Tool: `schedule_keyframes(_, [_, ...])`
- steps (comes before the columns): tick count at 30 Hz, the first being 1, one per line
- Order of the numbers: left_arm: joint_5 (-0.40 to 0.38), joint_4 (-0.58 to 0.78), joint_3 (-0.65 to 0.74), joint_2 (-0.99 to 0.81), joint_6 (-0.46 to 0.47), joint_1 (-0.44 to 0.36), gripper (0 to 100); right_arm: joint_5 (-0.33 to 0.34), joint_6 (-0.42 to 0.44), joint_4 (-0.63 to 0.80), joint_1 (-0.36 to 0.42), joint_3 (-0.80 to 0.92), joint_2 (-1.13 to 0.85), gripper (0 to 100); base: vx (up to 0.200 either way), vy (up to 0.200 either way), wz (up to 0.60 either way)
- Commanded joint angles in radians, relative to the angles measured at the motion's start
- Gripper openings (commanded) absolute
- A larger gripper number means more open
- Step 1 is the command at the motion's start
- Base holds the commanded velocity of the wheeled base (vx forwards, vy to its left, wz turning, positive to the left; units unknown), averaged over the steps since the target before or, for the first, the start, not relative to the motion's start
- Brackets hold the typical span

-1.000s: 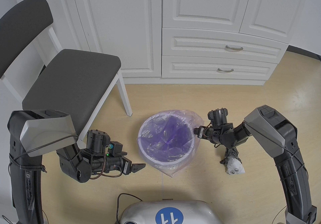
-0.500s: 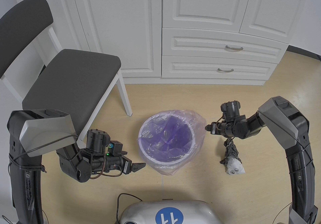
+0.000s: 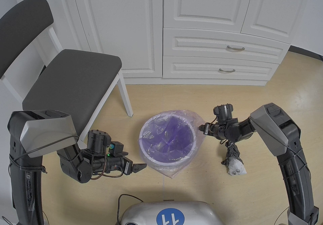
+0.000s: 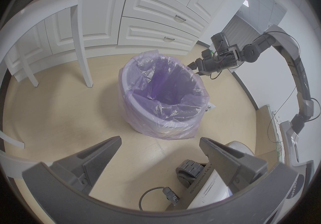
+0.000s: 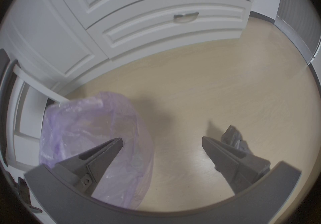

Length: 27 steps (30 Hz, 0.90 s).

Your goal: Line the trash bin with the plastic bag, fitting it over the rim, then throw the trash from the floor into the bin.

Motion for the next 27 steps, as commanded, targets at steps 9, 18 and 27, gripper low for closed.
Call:
schedule_keyframes(9, [0.000,0.000,-0.008,0.016,-0.001,0.000,100,-0.003,0.002,0.157,0.049,-0.208,0.172,100,0.000,0.000,0.00])
schedule_keyframes(18, [0.002,-0.036,-0.013,0.028,-0.017,0.004,100,-0.009,0.068,0.160,0.050,-0.287,0.200,100,0.000,0.000,0.00])
schedule_keyframes(27, [0.091,-0.037,-0.077,0.035,-0.104,0.003,100,-0.011,0.180,0.046,0.038,-0.287,0.191,100,0.000,0.000,0.00])
